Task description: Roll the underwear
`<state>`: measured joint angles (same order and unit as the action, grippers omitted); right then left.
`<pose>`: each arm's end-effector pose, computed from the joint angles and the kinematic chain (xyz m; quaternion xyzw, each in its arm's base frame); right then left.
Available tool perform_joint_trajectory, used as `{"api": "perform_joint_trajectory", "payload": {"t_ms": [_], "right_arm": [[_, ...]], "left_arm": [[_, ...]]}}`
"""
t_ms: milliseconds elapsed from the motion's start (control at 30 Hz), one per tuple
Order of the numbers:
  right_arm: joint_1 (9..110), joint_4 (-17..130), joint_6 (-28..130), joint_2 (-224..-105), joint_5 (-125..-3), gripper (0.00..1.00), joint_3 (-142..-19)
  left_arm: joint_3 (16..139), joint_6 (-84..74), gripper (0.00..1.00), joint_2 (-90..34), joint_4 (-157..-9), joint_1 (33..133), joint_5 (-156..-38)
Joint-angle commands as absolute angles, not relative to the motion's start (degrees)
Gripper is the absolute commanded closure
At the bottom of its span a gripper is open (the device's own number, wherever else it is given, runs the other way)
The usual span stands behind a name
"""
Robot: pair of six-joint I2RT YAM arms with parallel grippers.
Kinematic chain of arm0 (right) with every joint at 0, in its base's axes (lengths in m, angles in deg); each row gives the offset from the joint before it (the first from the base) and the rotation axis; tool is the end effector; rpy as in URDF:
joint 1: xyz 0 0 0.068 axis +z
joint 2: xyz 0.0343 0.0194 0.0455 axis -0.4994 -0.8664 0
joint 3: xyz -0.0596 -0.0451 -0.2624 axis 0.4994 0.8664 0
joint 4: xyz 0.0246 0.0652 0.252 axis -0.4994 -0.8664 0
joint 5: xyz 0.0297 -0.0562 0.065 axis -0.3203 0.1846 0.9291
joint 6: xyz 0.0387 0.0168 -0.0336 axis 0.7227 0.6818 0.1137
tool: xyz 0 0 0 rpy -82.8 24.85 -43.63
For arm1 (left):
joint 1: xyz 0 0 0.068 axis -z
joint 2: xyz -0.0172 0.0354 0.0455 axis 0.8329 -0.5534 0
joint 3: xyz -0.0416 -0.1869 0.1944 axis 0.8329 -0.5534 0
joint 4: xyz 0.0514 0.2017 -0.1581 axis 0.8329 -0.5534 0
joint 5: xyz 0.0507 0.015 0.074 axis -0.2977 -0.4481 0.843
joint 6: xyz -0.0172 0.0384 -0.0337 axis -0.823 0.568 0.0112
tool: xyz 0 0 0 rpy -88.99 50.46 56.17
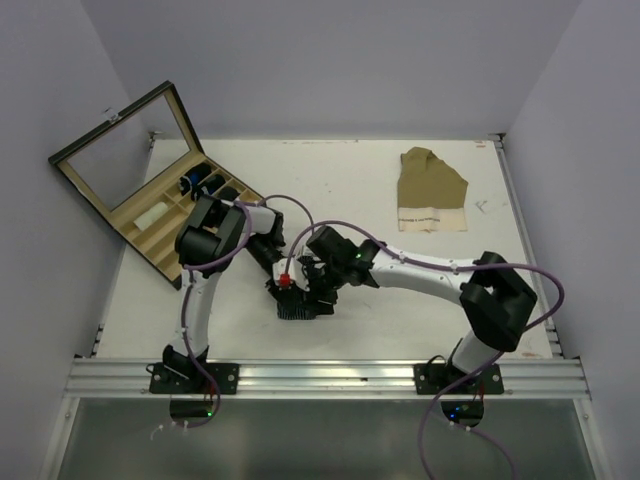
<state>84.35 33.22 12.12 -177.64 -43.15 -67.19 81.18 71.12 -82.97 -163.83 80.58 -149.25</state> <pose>0.1827 0.2847 0.2127 -0.6876 0.6228 0.2896 0.2354 0.2792 -0.1593 0.0836 -0.4273 -0.7054 0.5484 0.1382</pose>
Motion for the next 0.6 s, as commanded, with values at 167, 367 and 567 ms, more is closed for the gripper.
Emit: {"api": "perform_joint_trajectory", "payload": {"t_ms": [167, 367, 567], "right_arm": [[89.0, 40.1, 11.4, -182.4, -44.4, 0.41, -65.8], [89.0, 47.7, 14.8, -184.9, -48.4, 0.41, -64.0], [89.0, 53.8, 16.2, -182.5, -52.8, 0.39, -61.1]], "left_arm": [[81.6, 74.5, 0.95, -86.8, -152.8, 79.2, -132.5], [80.7, 74.1, 0.90, -86.0, -151.2, 79.1, -132.3], [80.0, 74.2, 0.89, -85.6, -150.9, 79.1, -132.4]]}}
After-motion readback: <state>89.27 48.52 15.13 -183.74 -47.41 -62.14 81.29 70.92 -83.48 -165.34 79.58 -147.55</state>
